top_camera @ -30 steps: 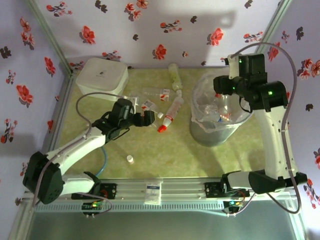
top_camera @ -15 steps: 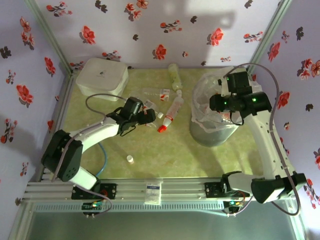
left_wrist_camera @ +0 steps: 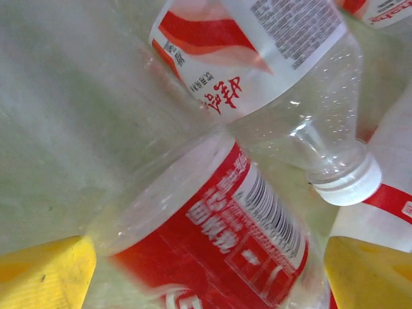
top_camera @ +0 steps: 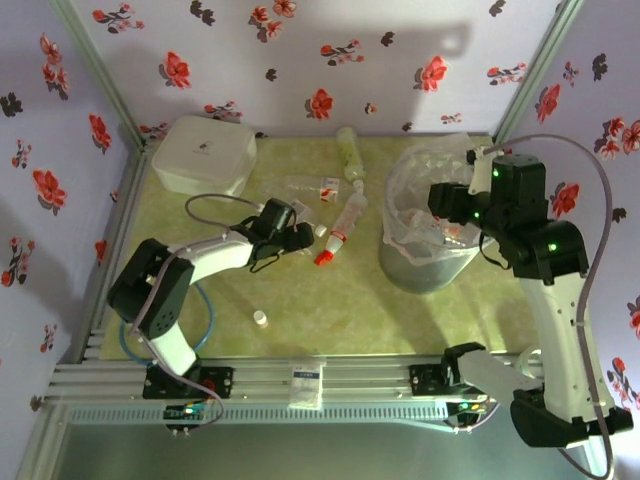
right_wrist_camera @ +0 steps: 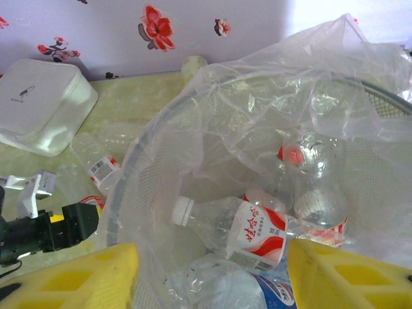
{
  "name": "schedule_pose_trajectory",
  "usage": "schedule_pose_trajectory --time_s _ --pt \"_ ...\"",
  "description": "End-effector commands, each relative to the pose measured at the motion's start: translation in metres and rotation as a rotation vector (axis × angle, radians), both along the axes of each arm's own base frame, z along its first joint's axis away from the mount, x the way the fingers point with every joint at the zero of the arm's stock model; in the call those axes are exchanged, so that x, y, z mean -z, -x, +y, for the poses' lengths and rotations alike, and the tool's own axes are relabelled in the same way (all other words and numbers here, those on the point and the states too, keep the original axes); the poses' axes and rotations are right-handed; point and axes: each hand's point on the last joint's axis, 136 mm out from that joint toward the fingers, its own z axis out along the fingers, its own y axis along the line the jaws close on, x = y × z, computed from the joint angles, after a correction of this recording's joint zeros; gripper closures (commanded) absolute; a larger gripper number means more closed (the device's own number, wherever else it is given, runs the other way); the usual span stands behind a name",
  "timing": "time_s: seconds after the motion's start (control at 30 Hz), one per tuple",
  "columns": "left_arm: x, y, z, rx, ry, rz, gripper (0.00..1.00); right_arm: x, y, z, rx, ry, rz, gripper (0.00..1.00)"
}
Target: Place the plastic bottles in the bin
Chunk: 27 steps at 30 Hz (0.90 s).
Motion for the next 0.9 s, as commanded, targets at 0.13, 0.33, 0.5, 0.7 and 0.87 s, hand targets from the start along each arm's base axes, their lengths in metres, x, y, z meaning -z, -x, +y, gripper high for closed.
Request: schedule_pose_trajectory --time_s 0.13,0.33,0.5,0.7,0.87 --pt "0.008 0.004 0.005 -0.048 0.040 0.007 0.28 0.004 0.004 0.014 -0.040 -0.104 0.005 0.37" --pt "-0.006 0.021 0.022 -0.043 0.026 -0.027 0.40 0.001 -0.004 0.048 -0.160 -0.261 0.011 0.37" --pt "-0.048 0.030 0.029 0.038 0.022 -0.131 0.42 -0.002 -0.013 0.084 -0.242 -0.366 0.002 0.38" --pt "-0.122 0.044 0.015 0.188 0.141 -0.308 0.45 -0.014 -0.017 0.144 -0.346 -0.400 -0.017 0.28" --pt "-0.181 0.060 -0.009 0.315 0.356 -0.463 0.53 -0.005 -0.025 0.190 -0.406 -0.332 -0.004 0.22"
